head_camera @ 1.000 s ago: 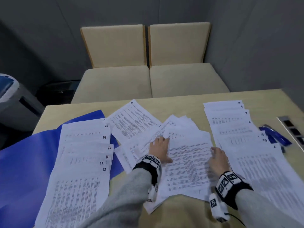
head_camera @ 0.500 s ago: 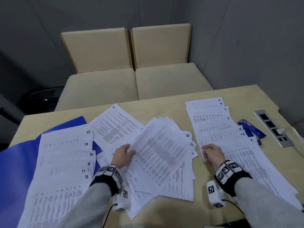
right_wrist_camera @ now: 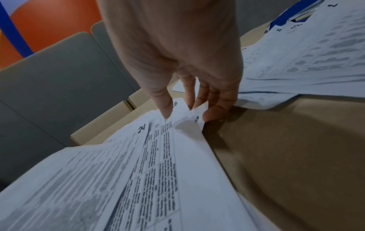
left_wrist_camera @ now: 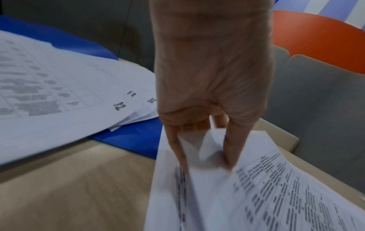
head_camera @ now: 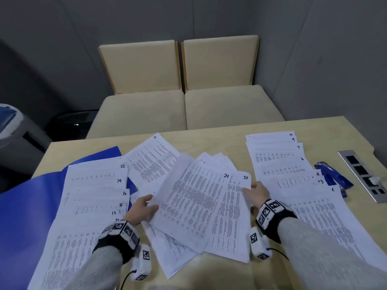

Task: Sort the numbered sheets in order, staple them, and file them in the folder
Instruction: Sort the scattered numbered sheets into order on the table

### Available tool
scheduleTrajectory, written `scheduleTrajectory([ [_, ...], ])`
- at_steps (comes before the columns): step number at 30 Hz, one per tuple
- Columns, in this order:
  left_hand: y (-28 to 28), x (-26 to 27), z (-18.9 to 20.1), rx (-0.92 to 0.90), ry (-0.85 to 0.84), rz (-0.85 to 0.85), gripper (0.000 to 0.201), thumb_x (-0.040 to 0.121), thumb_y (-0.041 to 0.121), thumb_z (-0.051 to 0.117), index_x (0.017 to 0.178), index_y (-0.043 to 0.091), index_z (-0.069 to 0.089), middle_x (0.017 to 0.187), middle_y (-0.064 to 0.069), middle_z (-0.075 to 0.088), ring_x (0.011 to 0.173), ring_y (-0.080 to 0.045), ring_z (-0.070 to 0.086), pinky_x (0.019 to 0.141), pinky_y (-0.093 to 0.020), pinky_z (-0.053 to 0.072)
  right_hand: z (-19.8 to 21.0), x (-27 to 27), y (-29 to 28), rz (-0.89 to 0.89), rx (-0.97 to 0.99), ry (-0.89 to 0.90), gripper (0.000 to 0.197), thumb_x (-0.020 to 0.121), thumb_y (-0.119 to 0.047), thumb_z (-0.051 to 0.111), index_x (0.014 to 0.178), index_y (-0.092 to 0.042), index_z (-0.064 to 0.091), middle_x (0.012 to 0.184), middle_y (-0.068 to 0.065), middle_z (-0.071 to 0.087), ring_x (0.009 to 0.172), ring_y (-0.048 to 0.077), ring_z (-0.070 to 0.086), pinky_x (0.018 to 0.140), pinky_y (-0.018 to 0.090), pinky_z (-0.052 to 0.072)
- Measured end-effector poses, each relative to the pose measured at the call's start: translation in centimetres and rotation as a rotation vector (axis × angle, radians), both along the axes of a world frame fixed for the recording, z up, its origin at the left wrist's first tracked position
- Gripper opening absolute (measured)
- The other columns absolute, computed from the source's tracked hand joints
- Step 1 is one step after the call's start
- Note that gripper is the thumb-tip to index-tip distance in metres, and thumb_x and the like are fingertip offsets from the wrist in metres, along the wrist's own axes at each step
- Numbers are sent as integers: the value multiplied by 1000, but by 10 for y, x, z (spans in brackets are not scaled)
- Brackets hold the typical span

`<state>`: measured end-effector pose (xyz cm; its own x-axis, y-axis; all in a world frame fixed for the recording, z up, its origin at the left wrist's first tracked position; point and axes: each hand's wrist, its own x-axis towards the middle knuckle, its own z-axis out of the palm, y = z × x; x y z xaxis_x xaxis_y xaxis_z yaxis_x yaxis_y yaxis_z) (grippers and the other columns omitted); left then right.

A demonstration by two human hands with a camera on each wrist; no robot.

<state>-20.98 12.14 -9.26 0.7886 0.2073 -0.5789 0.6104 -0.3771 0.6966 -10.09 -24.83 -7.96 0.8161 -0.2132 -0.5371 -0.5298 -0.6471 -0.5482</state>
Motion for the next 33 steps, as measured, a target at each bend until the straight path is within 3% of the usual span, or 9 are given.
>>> scheduleTrajectory([
  [3, -7, 1, 11, 11, 116, -132, 39, 73, 17, 80, 107, 6, 64, 100, -15, 71, 86, -33, 70, 76, -43, 59, 1, 8, 4, -5, 13, -12, 29, 85, -21, 62, 109, -6, 54, 115, 14, 62, 92, 27, 56, 75, 29, 44],
  [7, -28, 18, 19, 224, 87, -196, 74, 64, 76, 65, 100, 12, 61, 94, -8, 62, 86, -20, 59, 75, -30, 42, 1, 9, 11, -5, -1, -56, 24, 83, -20, 63, 102, -10, 53, 112, 14, 62, 82, 25, 54, 69, 29, 45],
  [10, -46, 32, 18, 382, 46, -135, 64, 88, 54, 55, 133, 8, 49, 132, -13, 56, 118, -28, 54, 98, -35, 42, -2, 9, 17, 60, -87, -78, 36, 88, -26, 57, 121, -16, 46, 124, 12, 47, 79, 28, 53, 70, 31, 42],
  [13, -53, 39, 19, 458, 31, -102, 32, 88, 31, 54, 114, 14, 60, 110, -11, 66, 98, -30, 62, 88, -37, 50, -1, 11, 15, 155, -230, -136, 26, 95, -24, 48, 120, -18, 46, 120, 10, 47, 79, 28, 51, 70, 31, 39],
  [18, -38, 33, 20, 374, -70, 8, 8, 88, 13, 49, 91, 10, 56, 83, -8, 62, 73, -25, 59, 62, -28, 44, -3, 15, 5, 89, -210, -231, 16, 87, -23, 55, 73, -16, 50, 87, 7, 63, 71, 26, 53, 71, 32, 45],
  [25, -5, 19, 2, 123, -60, 49, 29, 80, 7, 50, 101, 26, 58, 91, -6, 72, 80, -28, 70, 78, -49, 57, 3, 18, -10, -61, -80, -262, 18, 83, -24, 67, 74, -12, 57, 84, 5, 63, 81, 30, 60, 75, 33, 48],
  [29, -13, 24, 8, 116, -43, 105, 7, 86, 15, 62, 92, 14, 60, 88, -8, 70, 80, -27, 66, 77, -38, 55, 5, 17, -10, -120, 12, -324, 9, 87, -15, 64, 89, -9, 58, 82, 5, 60, 88, 31, 61, 78, 34, 45],
  [31, -18, 26, 7, 145, -59, 119, 22, 88, 29, 64, 94, 8, 61, 88, -6, 67, 77, -22, 62, 70, -30, 49, 6, 16, -8, -90, 32, -330, 11, 88, -11, 61, 97, -5, 59, 84, 6, 60, 91, 32, 61, 80, 35, 47],
  [33, -21, 27, 6, 151, -87, 149, 31, 89, 32, 60, 111, 10, 61, 102, -7, 68, 90, -24, 65, 78, -33, 51, 6, 17, -7, -55, 35, -320, 15, 89, -9, 58, 102, -3, 58, 88, 10, 64, 91, 32, 62, 80, 35, 48],
])
